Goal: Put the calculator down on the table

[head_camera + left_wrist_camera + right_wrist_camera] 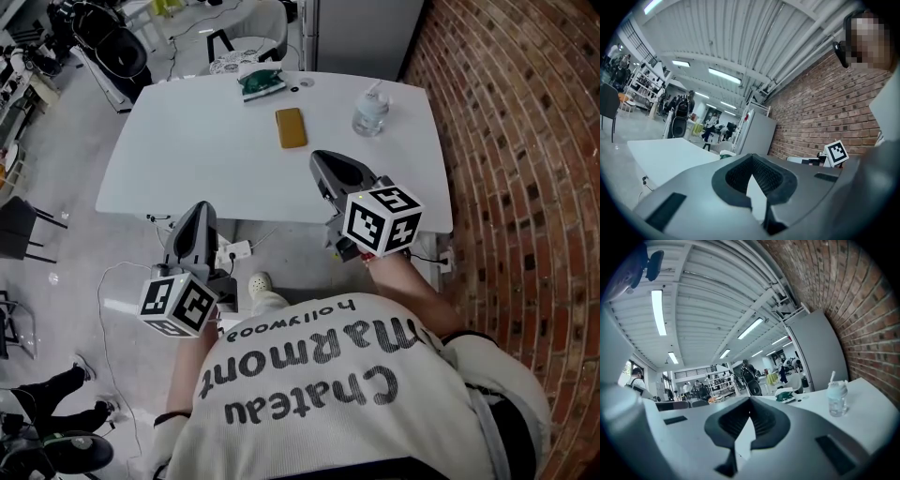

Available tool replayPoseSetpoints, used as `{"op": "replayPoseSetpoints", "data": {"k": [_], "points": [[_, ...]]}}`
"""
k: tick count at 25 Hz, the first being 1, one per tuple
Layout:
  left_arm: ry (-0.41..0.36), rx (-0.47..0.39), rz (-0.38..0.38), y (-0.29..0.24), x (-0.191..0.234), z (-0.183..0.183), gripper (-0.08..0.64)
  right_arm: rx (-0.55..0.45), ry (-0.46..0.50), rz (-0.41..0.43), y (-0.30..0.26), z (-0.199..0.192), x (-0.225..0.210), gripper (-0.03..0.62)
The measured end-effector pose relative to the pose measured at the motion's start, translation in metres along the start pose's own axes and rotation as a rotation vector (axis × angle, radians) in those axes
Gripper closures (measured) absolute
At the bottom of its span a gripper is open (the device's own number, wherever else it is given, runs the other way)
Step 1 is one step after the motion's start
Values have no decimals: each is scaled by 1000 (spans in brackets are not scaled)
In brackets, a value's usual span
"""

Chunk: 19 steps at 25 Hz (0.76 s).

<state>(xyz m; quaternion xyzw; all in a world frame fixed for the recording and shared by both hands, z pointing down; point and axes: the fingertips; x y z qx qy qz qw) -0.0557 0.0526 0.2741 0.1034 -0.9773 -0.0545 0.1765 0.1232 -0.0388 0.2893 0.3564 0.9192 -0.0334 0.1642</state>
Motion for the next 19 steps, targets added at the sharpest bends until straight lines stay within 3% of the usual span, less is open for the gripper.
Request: {"op": "replayPoseSetpoints", "data": {"k": [19], "points": [[11,0,-4,-15,-3,-8,560,28,18,-7,-3,-4,-18,589]]}}
Point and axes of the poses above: the fingertips, and each gripper's own axes: y backward along the fingers, x to its left, z out of its top, and after that the axes turned 11 degrees about -x, right-handed
